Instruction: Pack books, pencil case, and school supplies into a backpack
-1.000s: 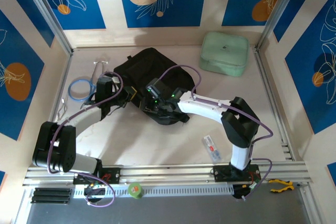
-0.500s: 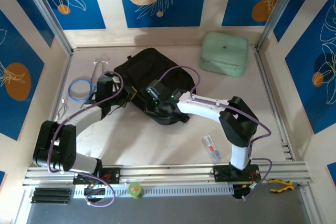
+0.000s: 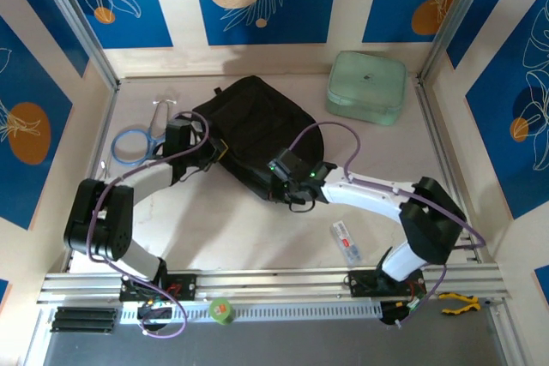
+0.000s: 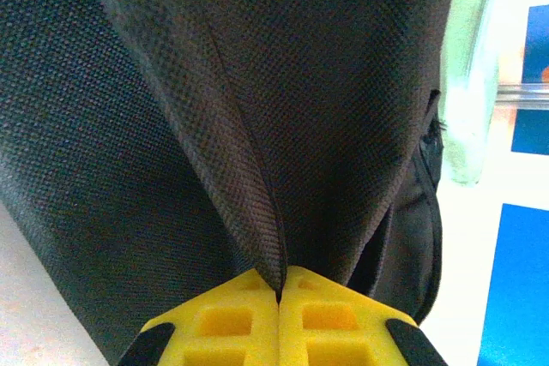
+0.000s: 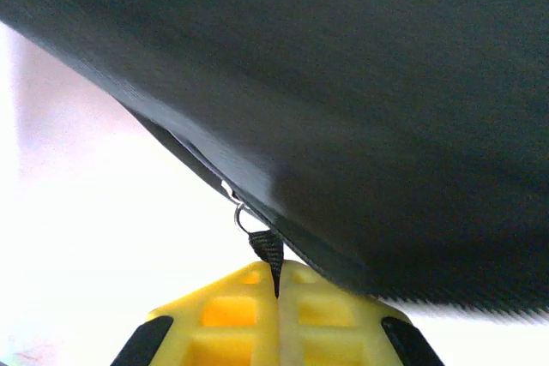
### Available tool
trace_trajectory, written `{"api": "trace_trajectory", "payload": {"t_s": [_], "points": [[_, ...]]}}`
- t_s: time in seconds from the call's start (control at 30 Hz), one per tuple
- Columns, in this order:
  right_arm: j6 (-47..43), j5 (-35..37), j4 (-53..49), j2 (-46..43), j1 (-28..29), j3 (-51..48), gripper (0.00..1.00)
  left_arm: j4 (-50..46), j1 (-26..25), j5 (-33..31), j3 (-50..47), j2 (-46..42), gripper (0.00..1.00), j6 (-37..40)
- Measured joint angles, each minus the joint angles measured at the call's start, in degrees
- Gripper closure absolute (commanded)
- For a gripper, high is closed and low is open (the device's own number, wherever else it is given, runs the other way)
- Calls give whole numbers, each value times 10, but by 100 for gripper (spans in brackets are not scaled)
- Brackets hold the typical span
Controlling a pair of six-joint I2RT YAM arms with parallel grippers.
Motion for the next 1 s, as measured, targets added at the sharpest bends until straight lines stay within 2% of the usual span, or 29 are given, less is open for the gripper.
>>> {"api": "trace_trajectory", "payload": {"t_s": [0.2,0.27,0.37,0.53,0.8,1.0], "points": [[9,38,-45,-51,-8,-33,100,2,1,3,36,49,100,13],[9,42,-44,-54,-11,-33,100,2,2,4,47,65,89,21],[-5,40,-30,-54,-13,-33,100,-10,3,2,67,88,79,43],[-55,6,13,-40,-15,-11,100,-32,31,-14,73,86,50,78],[-135,-91,83,73,-13,113,100,-84,73,-35,-14,-50,29,96],[-167,-144,110,151,-1,195,100,-125,74,-26,-52,-130,23,86]]}}
